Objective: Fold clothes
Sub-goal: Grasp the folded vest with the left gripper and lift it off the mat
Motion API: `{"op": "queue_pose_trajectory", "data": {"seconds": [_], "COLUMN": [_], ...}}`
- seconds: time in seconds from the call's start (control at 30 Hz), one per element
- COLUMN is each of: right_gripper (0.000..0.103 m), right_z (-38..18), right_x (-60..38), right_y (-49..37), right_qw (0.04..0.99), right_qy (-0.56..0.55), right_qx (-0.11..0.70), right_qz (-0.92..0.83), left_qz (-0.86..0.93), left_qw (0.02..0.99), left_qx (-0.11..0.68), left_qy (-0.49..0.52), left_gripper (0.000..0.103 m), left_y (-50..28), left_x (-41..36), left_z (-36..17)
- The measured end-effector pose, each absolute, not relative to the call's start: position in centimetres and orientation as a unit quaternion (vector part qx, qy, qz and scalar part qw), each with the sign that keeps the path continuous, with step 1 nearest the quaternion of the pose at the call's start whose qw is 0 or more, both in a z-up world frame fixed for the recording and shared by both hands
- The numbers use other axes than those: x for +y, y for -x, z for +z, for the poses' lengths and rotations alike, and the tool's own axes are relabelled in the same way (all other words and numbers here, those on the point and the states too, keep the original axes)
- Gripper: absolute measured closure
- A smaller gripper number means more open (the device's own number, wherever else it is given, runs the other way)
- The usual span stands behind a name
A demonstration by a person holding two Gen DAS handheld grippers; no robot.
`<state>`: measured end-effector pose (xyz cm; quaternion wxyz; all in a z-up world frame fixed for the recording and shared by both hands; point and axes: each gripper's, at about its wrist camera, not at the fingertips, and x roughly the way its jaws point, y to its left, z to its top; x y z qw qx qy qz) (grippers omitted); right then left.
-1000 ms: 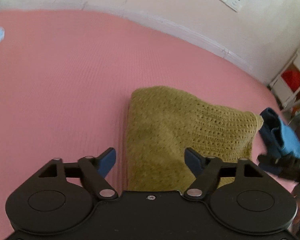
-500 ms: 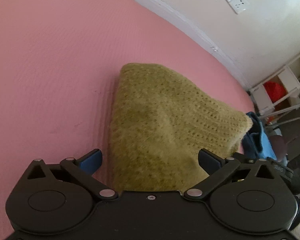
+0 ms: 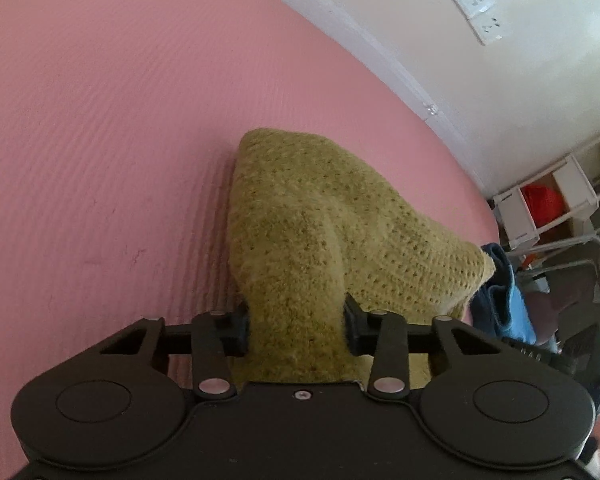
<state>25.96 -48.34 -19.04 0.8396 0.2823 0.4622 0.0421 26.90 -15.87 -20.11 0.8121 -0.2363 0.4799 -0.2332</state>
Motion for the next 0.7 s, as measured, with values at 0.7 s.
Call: {"op": "queue_pose_trajectory", "data": {"seconds": [0.7], "right_gripper": [0.092], "right_z": [-15.4], "right_x": [-51.3], "right_y": [-24.0], "right_qw": [0.858], "right_qy": [-0.244], "right_qx": [0.45], "right_qz": [0.051], "left_qz": [-0.253], "left_qw": [0.844], "left_qx": [0.449], "left_qy": [0.151], "left_gripper": [0.068], "left_y": [-25.8], "left_x": [-19.5], "left_z": [-16.8]}}
